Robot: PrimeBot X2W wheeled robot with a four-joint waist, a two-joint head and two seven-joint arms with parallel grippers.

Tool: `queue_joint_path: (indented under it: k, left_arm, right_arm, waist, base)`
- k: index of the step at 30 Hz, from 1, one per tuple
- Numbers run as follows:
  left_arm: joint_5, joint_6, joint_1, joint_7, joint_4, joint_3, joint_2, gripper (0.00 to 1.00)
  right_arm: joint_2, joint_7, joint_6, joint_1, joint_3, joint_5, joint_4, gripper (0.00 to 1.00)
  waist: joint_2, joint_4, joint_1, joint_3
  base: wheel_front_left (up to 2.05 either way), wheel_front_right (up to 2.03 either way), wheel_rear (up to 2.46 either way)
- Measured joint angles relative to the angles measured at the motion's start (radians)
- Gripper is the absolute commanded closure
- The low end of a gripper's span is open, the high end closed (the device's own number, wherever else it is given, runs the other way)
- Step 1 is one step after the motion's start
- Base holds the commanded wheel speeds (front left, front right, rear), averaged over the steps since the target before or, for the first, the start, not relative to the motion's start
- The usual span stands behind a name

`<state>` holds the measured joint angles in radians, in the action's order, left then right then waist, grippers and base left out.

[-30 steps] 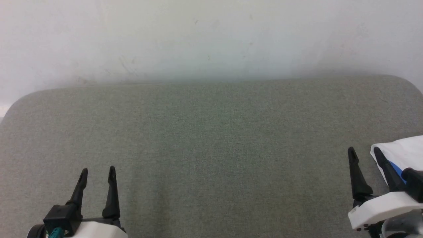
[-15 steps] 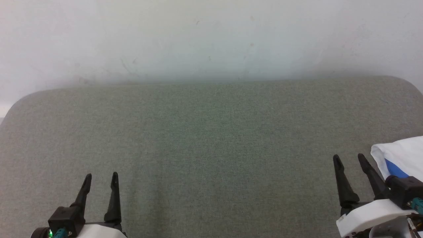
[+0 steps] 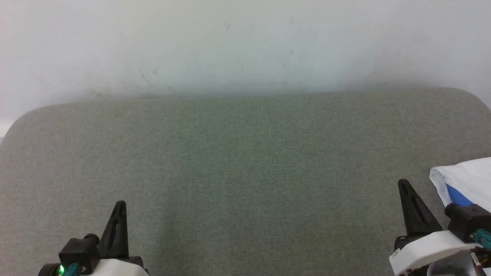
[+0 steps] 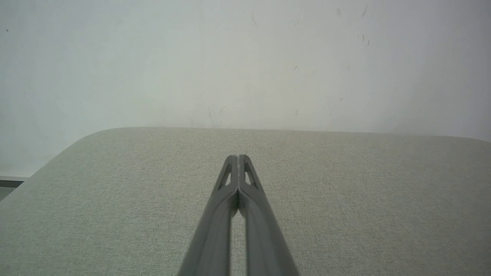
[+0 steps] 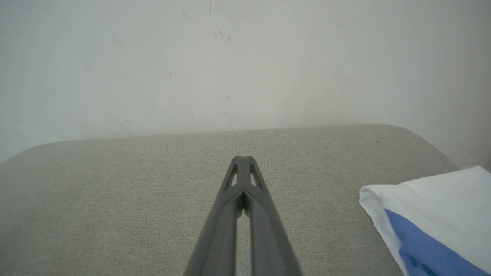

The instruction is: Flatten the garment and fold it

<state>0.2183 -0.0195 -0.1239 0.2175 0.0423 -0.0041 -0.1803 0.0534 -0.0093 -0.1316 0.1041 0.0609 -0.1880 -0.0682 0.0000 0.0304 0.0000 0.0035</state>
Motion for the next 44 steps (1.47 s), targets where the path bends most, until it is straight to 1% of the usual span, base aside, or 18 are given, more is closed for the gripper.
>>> queue_joint_path:
  k: [44]
  left_arm:
    - [-0.075, 0.002, 0.032, -0.084, -0.013, 0.0, 0.048, 1.0]
  right_arm:
    - [0.0, 0.0, 0.0, -0.032, -0.023, 0.067, 0.024, 1.0]
  waist:
    - [0.0, -0.012, 0.0, -0.001]
  base:
    - [0.0, 0.0, 0.0]
